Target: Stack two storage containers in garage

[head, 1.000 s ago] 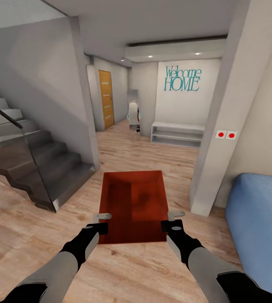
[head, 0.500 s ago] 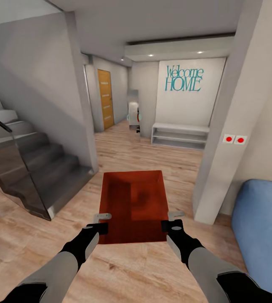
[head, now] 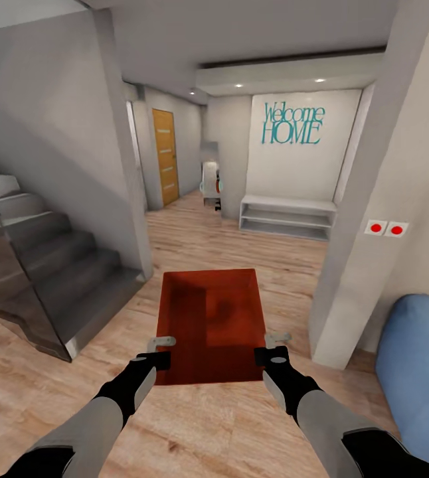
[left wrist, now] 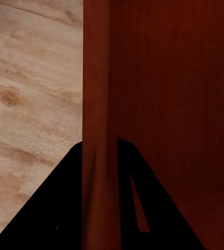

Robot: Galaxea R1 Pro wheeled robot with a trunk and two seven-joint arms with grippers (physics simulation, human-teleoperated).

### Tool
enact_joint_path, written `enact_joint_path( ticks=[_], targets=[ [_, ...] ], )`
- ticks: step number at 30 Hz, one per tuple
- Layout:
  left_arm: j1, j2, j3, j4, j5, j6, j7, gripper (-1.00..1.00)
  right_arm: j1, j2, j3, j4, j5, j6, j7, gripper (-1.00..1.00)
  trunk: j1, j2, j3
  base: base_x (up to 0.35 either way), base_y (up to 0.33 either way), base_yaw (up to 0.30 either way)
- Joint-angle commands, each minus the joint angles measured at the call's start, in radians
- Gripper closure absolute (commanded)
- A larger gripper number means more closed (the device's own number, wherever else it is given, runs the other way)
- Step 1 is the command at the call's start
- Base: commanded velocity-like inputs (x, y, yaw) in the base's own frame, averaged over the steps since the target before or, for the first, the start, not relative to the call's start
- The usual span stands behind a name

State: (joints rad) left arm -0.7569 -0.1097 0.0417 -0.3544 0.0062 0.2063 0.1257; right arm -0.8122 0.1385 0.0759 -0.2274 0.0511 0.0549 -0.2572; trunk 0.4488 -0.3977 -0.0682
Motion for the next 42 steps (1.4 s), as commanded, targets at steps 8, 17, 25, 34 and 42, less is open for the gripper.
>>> enact_joint_path(
  ticks=[8,17,25,34,42],
  targets=[
    [-0.001,0.029,-0.011,-0.005,0.008,-0.045,0.003,1.00,-0.001,-0.014,0.016,0.003,-0.019,0.005,-0.002,1.00,0.001,-0.002,-0.002,0.322,0.000,0.000],
    [-0.001,0.029,-0.011,-0.005,0.008,-0.045,0.003,1.00,-0.001,-0.015,0.016,0.003,-0.019,0.005,-0.001,1.00,0.001,-0.002,-0.002,0.322,0.000,0.000],
    [-0.001,0.028,-0.011,-0.005,0.008,-0.045,0.003,1.00,-0.001,-0.015,0.016,0.003,-0.019,0.004,-0.001,1.00,0.001,-0.002,-0.002,0.322,0.000,0.000],
    [-0.001,0.028,-0.011,-0.005,0.008,-0.045,0.003,1.00,-0.001,-0.016,0.016,0.003,-0.019,0.005,-0.001,1.00,0.001,-0.002,-0.002,0.322,0.000,0.000],
    [-0.001,0.028,-0.012,-0.005,0.007,-0.045,0.003,1.00,-0.001,-0.016,0.016,0.003,-0.019,0.005,-0.001,1.00,0.001,-0.002,-0.002,0.322,0.000,0.000]
  ],
)
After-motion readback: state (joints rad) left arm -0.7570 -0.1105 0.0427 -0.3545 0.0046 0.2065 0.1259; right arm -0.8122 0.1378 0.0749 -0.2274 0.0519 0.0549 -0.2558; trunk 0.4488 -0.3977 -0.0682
